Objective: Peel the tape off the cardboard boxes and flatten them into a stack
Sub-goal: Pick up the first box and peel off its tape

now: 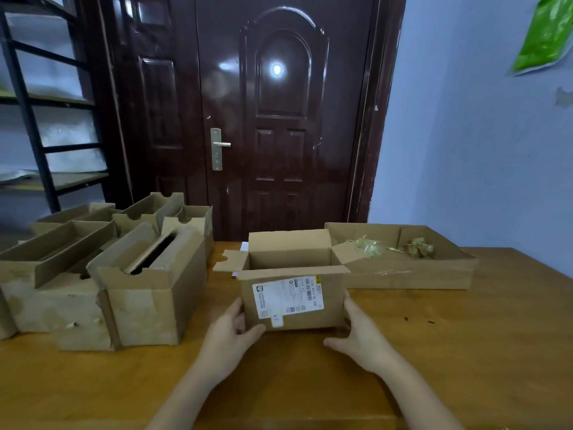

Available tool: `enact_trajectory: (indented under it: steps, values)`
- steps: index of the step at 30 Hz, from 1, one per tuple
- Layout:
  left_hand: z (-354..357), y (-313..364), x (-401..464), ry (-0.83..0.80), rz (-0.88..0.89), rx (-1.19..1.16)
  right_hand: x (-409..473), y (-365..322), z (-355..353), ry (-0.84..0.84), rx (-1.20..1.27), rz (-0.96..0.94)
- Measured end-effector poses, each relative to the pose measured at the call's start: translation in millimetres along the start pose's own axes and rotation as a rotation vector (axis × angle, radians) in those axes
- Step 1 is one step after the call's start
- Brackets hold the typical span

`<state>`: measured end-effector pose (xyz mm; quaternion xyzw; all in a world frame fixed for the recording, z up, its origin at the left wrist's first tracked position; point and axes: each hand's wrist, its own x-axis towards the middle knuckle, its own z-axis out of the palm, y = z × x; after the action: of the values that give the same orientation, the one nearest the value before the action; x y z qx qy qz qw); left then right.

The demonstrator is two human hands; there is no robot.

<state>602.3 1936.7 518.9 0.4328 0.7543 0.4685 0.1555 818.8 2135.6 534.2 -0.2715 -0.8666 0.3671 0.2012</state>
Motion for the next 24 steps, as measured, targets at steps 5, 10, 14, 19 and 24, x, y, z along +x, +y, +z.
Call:
enact_trajectory:
  steps: [5, 10, 14, 19, 24]
  values:
    - [-14, 13, 6, 0.058, 0.087, 0.149, 2, -19, -17, 0.133, 0.131, -0.107]
    - [-41, 53, 6, 0.141, 0.249, 0.016, -1, -52, -42, 0.381, 0.364, -0.186]
    - [-54, 92, 6, 0.273, 0.265, -0.237, -5, -84, -63, 0.321, 0.412, -0.278]
    - [-73, 115, 16, 0.163, 0.213, -0.209, 1, -102, -68, 0.313, 0.225, -0.246]
    - [-68, 107, 21, 0.066, 0.017, 0.036, 18, -95, -56, 0.309, 0.159, -0.099]
